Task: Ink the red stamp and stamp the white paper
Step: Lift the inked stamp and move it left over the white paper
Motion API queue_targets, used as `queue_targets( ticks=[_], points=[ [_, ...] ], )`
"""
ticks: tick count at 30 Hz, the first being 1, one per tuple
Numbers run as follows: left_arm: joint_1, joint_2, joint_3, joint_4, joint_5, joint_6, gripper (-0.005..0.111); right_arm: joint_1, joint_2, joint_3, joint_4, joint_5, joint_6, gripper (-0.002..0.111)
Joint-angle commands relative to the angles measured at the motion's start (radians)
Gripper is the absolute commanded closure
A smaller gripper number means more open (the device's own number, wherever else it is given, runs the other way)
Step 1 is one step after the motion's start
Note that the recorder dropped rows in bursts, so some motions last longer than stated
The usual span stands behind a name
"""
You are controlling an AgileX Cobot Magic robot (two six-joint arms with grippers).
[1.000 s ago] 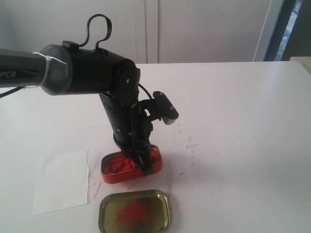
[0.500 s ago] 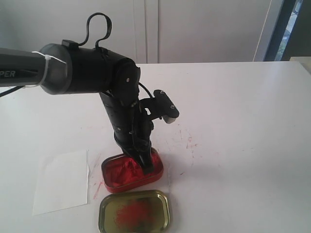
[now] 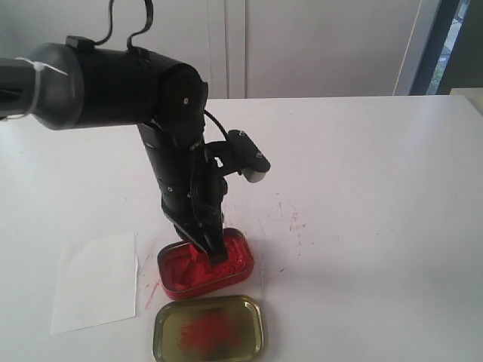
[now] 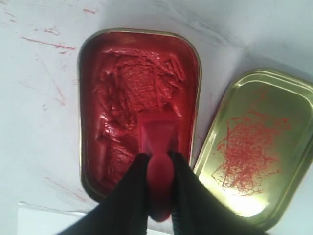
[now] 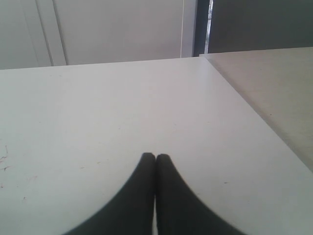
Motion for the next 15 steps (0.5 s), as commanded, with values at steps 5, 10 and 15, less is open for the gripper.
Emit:
queue_targets(
  ticks=[5,10,15],
  points=[
    [-0.001,-0.086,-0.003,-0.006,0.037,-0.137,0.107,-0.005,-0.004,0.005,0.000,-0.011,-0.005,0.108],
    [-0.001,-0.129,-0.003,-0.019,0.056,-0.167,0.107,-0.005,-0.004,0.005,0.000,-0.011,-0.005,0.108],
    [-0.001,-0.164,0.030,-0.019,0.105,-0.171,0.107,-0.005,-0.004,0.005,0.000,-0.011,-0.005,0.108]
  ],
)
